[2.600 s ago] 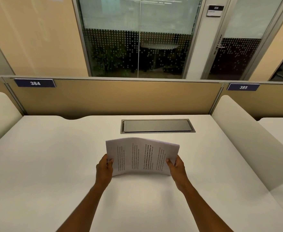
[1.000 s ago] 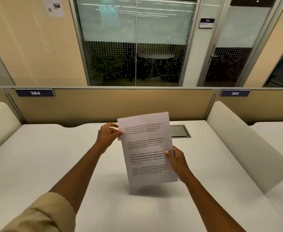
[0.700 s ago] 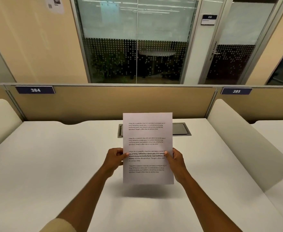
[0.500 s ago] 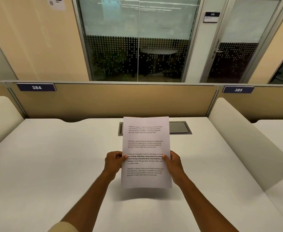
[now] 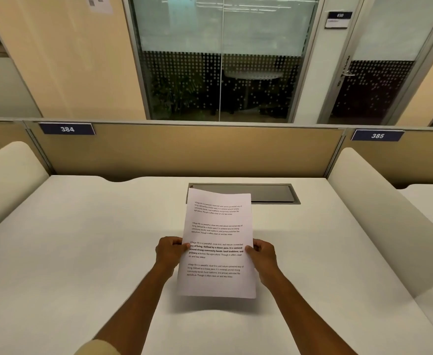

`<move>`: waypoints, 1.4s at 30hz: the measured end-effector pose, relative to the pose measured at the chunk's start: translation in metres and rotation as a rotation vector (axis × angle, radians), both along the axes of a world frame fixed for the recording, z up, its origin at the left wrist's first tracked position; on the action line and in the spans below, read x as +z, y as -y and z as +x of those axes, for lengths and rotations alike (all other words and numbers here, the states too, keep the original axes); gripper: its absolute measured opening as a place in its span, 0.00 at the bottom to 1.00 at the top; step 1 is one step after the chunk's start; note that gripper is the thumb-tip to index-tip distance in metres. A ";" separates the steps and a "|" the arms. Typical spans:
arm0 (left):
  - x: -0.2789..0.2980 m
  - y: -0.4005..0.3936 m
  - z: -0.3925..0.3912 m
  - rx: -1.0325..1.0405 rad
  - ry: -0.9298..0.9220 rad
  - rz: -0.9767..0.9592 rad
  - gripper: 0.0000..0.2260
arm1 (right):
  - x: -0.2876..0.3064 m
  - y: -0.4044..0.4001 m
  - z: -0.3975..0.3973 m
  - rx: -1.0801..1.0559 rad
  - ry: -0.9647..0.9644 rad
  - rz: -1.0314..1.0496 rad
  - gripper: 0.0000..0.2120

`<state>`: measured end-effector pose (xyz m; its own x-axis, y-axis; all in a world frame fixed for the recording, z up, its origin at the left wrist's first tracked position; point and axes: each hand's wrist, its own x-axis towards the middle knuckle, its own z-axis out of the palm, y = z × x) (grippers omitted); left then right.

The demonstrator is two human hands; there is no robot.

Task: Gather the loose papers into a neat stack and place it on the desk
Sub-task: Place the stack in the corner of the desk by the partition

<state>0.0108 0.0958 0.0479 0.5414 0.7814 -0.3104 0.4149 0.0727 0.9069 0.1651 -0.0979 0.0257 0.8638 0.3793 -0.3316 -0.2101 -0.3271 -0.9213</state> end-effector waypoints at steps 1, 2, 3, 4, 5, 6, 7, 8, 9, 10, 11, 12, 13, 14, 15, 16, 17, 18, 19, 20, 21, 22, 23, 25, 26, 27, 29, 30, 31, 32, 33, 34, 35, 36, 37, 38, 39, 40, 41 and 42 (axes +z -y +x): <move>0.000 0.000 -0.001 0.005 -0.010 0.009 0.02 | 0.000 0.001 0.001 -0.003 -0.006 -0.005 0.04; 0.000 -0.001 -0.002 0.008 -0.019 0.016 0.02 | -0.001 0.002 0.002 -0.003 -0.013 -0.008 0.05; 0.000 -0.001 -0.003 0.011 -0.027 0.019 0.02 | -0.001 0.003 0.002 0.001 -0.018 -0.010 0.07; 0.000 -0.002 -0.004 0.013 -0.033 0.018 0.03 | -0.001 0.003 0.003 0.008 -0.018 -0.012 0.08; 0.000 -0.003 -0.005 0.018 -0.039 0.015 0.03 | -0.001 0.003 0.003 0.017 -0.019 -0.012 0.08; 0.000 -0.003 -0.006 0.024 -0.042 0.012 0.03 | -0.002 0.002 0.003 0.025 -0.018 -0.013 0.08; 0.000 -0.002 -0.007 0.032 -0.045 0.012 0.02 | -0.003 0.002 0.003 0.035 -0.017 -0.015 0.09; 0.000 -0.002 -0.009 0.045 -0.050 0.017 0.02 | -0.004 0.000 0.003 0.051 -0.017 -0.020 0.09; 0.000 -0.003 -0.011 0.053 -0.058 0.021 0.02 | -0.004 -0.001 0.003 0.062 -0.016 -0.024 0.09; -0.001 -0.004 -0.013 0.057 -0.068 0.022 0.03 | -0.003 -0.003 0.002 0.068 -0.019 -0.023 0.10; -0.001 -0.005 -0.015 0.062 -0.077 0.021 0.03 | -0.003 -0.004 0.002 0.077 -0.026 -0.020 0.10; -0.001 -0.005 -0.018 0.073 -0.081 0.019 0.04 | -0.003 -0.007 0.002 0.092 -0.035 -0.018 0.09; -0.001 -0.006 -0.022 0.084 -0.085 0.021 0.04 | -0.003 -0.009 0.002 0.109 -0.045 -0.014 0.09; 0.000 -0.007 -0.025 0.096 -0.091 0.026 0.06 | -0.003 -0.012 0.002 0.123 -0.055 -0.007 0.08; 0.000 -0.009 -0.030 0.112 -0.098 0.030 0.07 | -0.003 -0.016 0.001 0.138 -0.066 0.000 0.06; 0.000 -0.011 -0.034 0.129 -0.100 0.029 0.07 | -0.003 -0.020 -0.002 0.150 -0.076 0.005 0.06; 0.000 -0.014 -0.039 0.146 -0.096 0.024 0.07 | -0.003 -0.024 -0.005 0.162 -0.084 0.007 0.07; 0.000 -0.017 -0.043 0.160 -0.092 0.021 0.07 | -0.004 -0.028 -0.008 0.174 -0.096 0.008 0.08; -0.001 -0.021 -0.047 0.171 -0.092 0.021 0.06 | -0.004 -0.031 -0.011 0.185 -0.108 0.009 0.08; -0.001 -0.025 -0.050 0.181 -0.094 0.024 0.07 | -0.003 -0.036 -0.014 0.194 -0.119 0.009 0.08; -0.001 -0.030 -0.054 0.187 -0.095 0.026 0.07 | -0.004 -0.042 -0.016 0.202 -0.129 0.010 0.08; -0.001 -0.035 -0.058 0.191 -0.092 0.022 0.07 | -0.005 -0.048 -0.017 0.209 -0.139 0.012 0.08; -0.002 -0.041 -0.062 0.195 -0.085 0.014 0.07 | -0.006 -0.054 -0.020 0.215 -0.152 0.014 0.07; -0.003 -0.053 -0.071 0.212 -0.073 -0.008 0.06 | -0.008 -0.067 -0.024 0.230 -0.184 0.018 0.06; -0.005 -0.061 -0.076 0.226 -0.069 -0.018 0.06 | -0.009 -0.075 -0.028 0.237 -0.198 0.020 0.07; -0.007 -0.070 -0.081 0.237 -0.067 -0.029 0.06 | -0.011 -0.084 -0.032 0.241 -0.208 0.021 0.08; -0.011 -0.088 -0.092 0.246 -0.066 -0.044 0.06 | -0.015 -0.103 -0.041 0.244 -0.223 0.020 0.09; -0.012 -0.100 -0.099 0.248 -0.069 -0.049 0.06 | -0.017 -0.116 -0.046 0.247 -0.226 0.019 0.09; -0.014 -0.112 -0.106 0.248 -0.076 -0.048 0.06 | -0.019 -0.128 -0.052 0.249 -0.228 0.018 0.09; -0.015 -0.126 -0.113 0.247 -0.082 -0.047 0.06 | -0.021 -0.143 -0.058 0.250 -0.231 0.017 0.09; -0.016 -0.141 -0.121 0.248 -0.090 -0.041 0.06 | -0.022 -0.158 -0.065 0.252 -0.236 0.016 0.09; -0.016 -0.153 -0.127 0.252 -0.098 -0.037 0.07 | -0.023 -0.171 -0.072 0.256 -0.240 0.015 0.10; -0.017 -0.169 -0.134 0.260 -0.103 -0.034 0.08 | -0.024 -0.187 -0.080 0.259 -0.244 0.012 0.10; -0.018 -0.186 -0.141 0.267 -0.107 -0.025 0.09 | -0.025 -0.204 -0.087 0.256 -0.248 0.008 0.11; -0.019 -0.203 -0.148 0.270 -0.112 -0.015 0.09 | -0.026 -0.221 -0.096 0.253 -0.251 0.003 0.11; -0.019 -0.220 -0.155 0.271 -0.118 -0.002 0.09 | -0.028 -0.239 -0.103 0.249 -0.254 0.001 0.11; -0.020 -0.235 -0.161 0.271 -0.122 0.005 0.07 | -0.028 -0.254 -0.110 0.248 -0.257 0.003 0.11; -0.021 -0.253 -0.168 0.275 -0.126 0.008 0.06 | -0.028 -0.272 -0.118 0.249 -0.258 0.006 0.11; -0.022 -0.270 -0.175 0.277 -0.131 0.016 0.06 | -0.029 -0.290 -0.124 0.249 -0.256 0.009 0.10; -0.023 -0.288 -0.181 0.281 -0.141 0.025 0.06 | -0.029 -0.308 -0.131 0.251 -0.251 0.012 0.10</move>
<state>-0.1698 0.3839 0.0253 0.2557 0.9028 -0.3457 0.5038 0.1807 0.8447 0.0343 0.2098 -0.0032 0.6351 0.5744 -0.5164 -0.3450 -0.3871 -0.8550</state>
